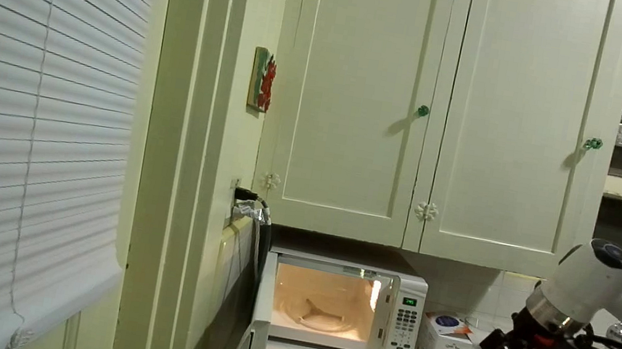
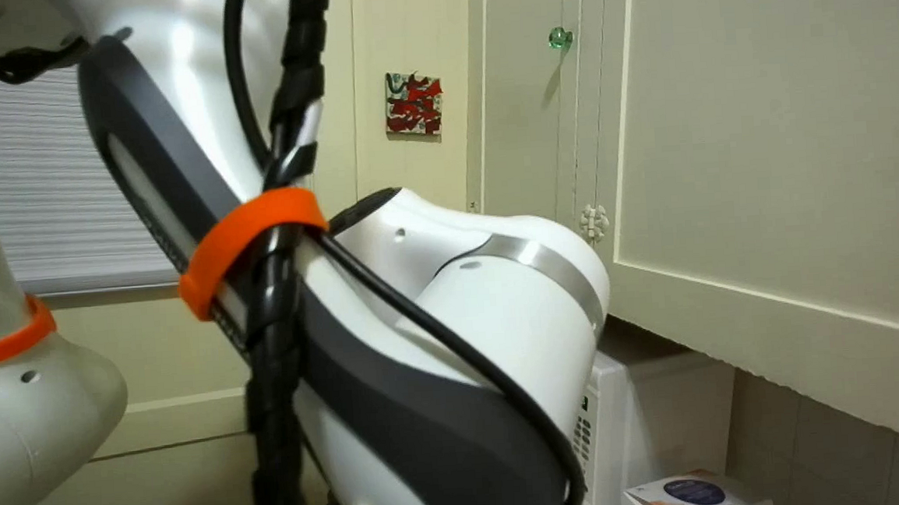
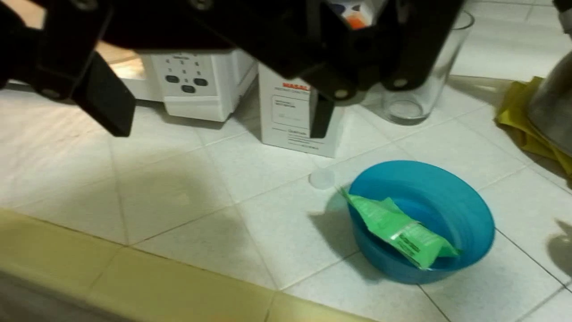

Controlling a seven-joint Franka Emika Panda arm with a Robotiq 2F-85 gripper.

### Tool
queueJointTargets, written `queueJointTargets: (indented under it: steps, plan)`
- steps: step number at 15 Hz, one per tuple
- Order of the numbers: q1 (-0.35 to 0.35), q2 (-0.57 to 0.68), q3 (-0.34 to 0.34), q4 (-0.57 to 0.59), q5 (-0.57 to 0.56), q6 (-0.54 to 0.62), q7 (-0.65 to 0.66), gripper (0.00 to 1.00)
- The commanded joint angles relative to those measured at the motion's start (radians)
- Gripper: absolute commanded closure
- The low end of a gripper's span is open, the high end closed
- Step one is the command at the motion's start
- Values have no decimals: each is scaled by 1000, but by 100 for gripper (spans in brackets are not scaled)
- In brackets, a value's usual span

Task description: Take the blue bowl out of the microwave

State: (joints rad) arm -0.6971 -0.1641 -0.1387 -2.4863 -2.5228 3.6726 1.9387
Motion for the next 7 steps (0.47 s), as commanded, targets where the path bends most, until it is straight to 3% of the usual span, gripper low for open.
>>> queueJointTargets:
  steps: [1,2,4,7]
  plan:
    - [-205,0,273,59,4,198,-38,0]
    - [-121,1,154,31,9,114,-30,0]
    - [-175,-2,251,50,12,161,-33,0]
    - [-183,-1,269,53,12,163,-34,0]
